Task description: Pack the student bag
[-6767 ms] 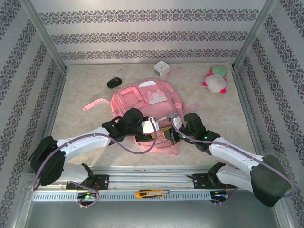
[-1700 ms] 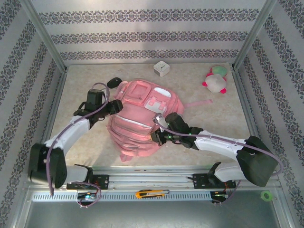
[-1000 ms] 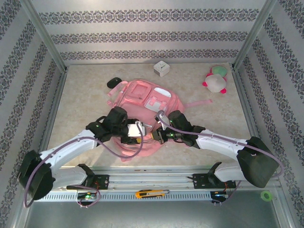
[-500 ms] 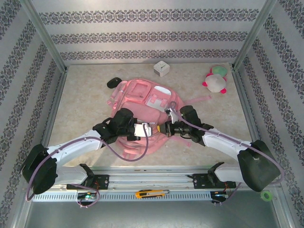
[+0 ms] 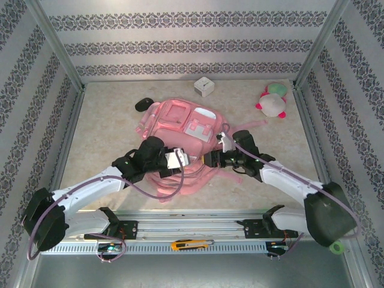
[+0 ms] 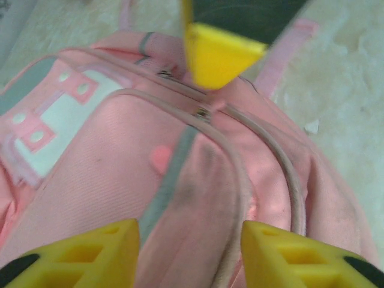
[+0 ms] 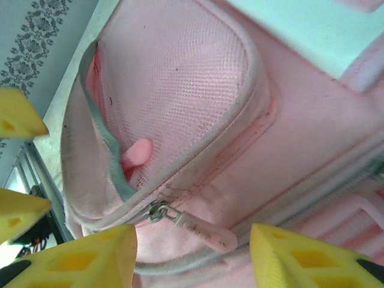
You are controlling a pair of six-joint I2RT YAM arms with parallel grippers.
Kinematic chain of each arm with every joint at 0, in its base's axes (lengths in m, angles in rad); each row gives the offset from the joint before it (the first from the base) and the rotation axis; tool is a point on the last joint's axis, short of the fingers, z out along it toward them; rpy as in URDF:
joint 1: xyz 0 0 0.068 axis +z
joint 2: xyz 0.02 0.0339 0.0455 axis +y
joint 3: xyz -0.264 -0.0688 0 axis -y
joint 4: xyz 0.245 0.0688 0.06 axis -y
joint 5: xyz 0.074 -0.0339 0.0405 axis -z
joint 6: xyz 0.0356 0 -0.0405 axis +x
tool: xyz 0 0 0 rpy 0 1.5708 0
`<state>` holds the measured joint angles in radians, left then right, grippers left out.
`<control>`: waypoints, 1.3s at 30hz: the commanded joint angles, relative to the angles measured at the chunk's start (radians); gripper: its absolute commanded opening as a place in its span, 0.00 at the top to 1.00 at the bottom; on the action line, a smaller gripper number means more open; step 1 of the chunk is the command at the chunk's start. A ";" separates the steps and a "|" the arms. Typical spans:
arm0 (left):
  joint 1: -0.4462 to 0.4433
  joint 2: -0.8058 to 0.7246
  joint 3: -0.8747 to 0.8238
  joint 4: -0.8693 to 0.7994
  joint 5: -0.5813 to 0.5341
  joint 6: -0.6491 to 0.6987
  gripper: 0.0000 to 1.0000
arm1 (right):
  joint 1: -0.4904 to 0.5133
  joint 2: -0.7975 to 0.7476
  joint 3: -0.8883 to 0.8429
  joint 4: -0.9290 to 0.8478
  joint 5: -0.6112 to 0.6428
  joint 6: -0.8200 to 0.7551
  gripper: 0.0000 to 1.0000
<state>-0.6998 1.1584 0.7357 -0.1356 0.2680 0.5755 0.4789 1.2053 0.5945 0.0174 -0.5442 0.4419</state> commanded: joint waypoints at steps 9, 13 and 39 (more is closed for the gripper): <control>0.410 0.007 0.194 -0.302 -0.147 -0.762 0.19 | 0.080 -0.118 0.115 -0.313 0.364 0.340 0.38; 0.492 0.108 0.154 -0.226 -0.083 -0.857 0.20 | 0.151 0.004 0.158 -0.268 0.436 0.392 0.35; 0.222 -0.020 -0.067 -0.055 -0.235 -1.162 0.36 | -0.115 0.271 0.186 -0.045 0.220 0.197 0.36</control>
<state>-0.4713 1.2022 0.6098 -0.1226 0.1371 -0.5636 0.3813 1.5768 0.7799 0.0334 -0.3954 0.6796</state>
